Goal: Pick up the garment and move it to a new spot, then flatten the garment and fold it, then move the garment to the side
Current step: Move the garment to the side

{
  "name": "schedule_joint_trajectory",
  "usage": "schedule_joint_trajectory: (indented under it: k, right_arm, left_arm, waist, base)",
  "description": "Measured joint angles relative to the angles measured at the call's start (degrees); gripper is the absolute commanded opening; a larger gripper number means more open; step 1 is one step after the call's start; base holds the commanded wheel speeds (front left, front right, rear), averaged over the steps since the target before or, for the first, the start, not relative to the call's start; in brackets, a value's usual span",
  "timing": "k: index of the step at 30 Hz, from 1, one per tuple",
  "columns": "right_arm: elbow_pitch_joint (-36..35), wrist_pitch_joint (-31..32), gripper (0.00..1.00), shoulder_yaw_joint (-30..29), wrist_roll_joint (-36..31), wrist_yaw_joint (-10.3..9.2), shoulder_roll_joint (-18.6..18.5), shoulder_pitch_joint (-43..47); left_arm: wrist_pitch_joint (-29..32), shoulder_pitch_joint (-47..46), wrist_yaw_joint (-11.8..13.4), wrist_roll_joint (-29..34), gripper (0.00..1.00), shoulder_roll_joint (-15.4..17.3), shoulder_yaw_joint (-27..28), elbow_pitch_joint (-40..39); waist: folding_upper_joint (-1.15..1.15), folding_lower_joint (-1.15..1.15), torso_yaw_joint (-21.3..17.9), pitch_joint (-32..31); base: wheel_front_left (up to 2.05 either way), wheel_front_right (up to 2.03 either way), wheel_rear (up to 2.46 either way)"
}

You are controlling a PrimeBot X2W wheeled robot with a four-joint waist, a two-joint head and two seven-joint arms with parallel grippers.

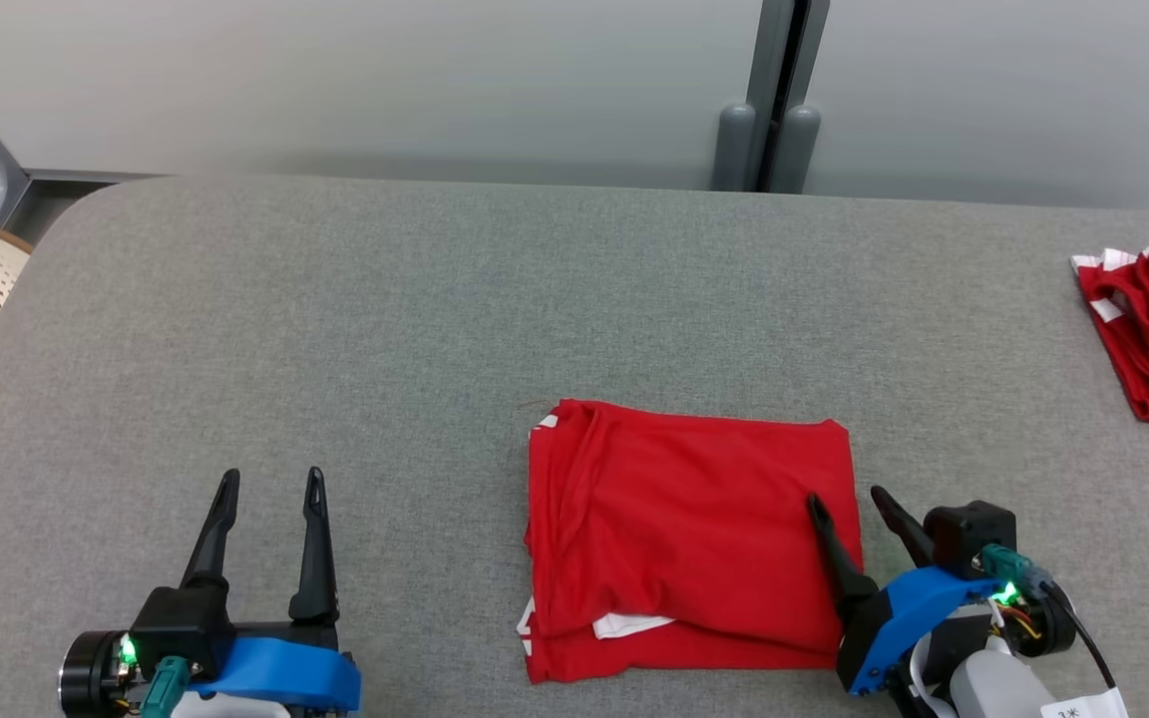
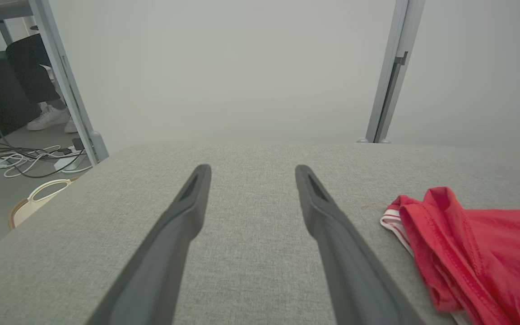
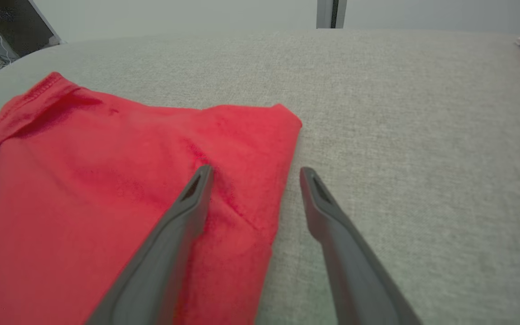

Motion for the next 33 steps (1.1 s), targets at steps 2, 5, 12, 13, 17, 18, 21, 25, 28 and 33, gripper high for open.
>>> schedule_joint_trajectory:
  k: [2, 5, 12, 13, 17, 18, 21, 25, 28, 33]
  right_arm:
    - [2.7, -0.9, 1.0, 0.0, 0.1, -0.01, 0.0, -0.8]
    - [6.5, -2.2, 1.0, 1.3, 0.9, 0.0, 0.0, -1.5]
    - [11.3, -4.1, 0.44, 6.6, 6.0, -0.09, -0.2, -3.7]
    - [11.9, -4.3, 0.15, 7.2, 6.9, -0.09, -0.3, -4.1]
    - [13.0, -5.4, 0.0, 8.9, 9.3, 0.0, -0.1, -5.1]
    - [13.3, -5.6, 0.0, 9.0, 9.8, 0.0, -0.1, -5.4]
    - [14.2, -6.1, 0.0, 8.4, 8.5, 0.02, 0.2, -6.6]
    - [13.6, -6.5, 0.0, 6.6, 6.9, 0.03, -1.7, -7.6]
    - [12.0, -6.6, 0.0, 5.1, 6.2, 0.01, -4.2, -8.0]
    - [7.7, -6.7, 0.0, 3.0, 6.1, 0.01, -7.8, -7.9]
  left_arm:
    - [0.0, -0.4, 0.0, 0.0, 1.0, 0.0, -0.1, 0.0]
    - [0.0, -0.5, 0.0, 0.0, 1.0, -0.1, -0.2, 0.0]
    - [0.0, -0.8, 0.0, 0.0, 1.0, -0.1, -0.2, 0.1]
    - [0.0, -0.8, 0.0, 0.0, 1.0, -0.1, -0.2, 0.1]
    - [0.0, -1.0, -0.1, -0.1, 1.0, -0.2, -0.1, 0.3]
    - [0.0, -1.0, -0.1, -0.1, 1.0, -0.2, -0.1, 0.4]
    - [0.0, -1.0, -0.1, -0.4, 1.0, -0.3, 0.1, 0.4]
    - [0.0, -1.1, -0.1, -0.5, 1.0, -0.4, 0.2, 0.0]
    - [0.0, -1.9, -0.3, -0.5, 1.0, -0.5, 0.1, -0.5]
    - [0.0, -3.4, -0.5, 0.0, 1.0, -0.4, -0.1, -1.3]
  waist:
    - [0.0, 0.0, 0.2, 0.4]
    - [0.0, 0.0, 0.5, 0.7]
    - [0.0, 0.0, 0.8, 1.1]
    - [0.0, 0.0, 0.7, 1.2]
    - [0.0, 0.0, 0.4, 1.3]
    - [0.0, 0.0, 0.1, 1.4]
    - [0.0, 0.0, -0.9, 1.6]
    - [0.0, 0.0, -2.7, 2.0]
    - [0.0, 0.0, -4.3, 2.7]
    - [0.0, 0.0, -7.7, 4.6]
  base:
    - [0.0, 0.0, 0.0]
    - [0.0, 0.0, 0.0]
    - [0.0, 0.0, 0.0]
    - [0.0, 0.0, 0.0]
    - [0.0, 0.0, 0.0]
    - [0.0, 0.0, 0.0]
    - [0.0, 0.0, 0.0]
    - [0.0, 0.0, 0.0]
    - [0.0, 0.0, 0.0]
    - [0.0, 0.0, 0.0]
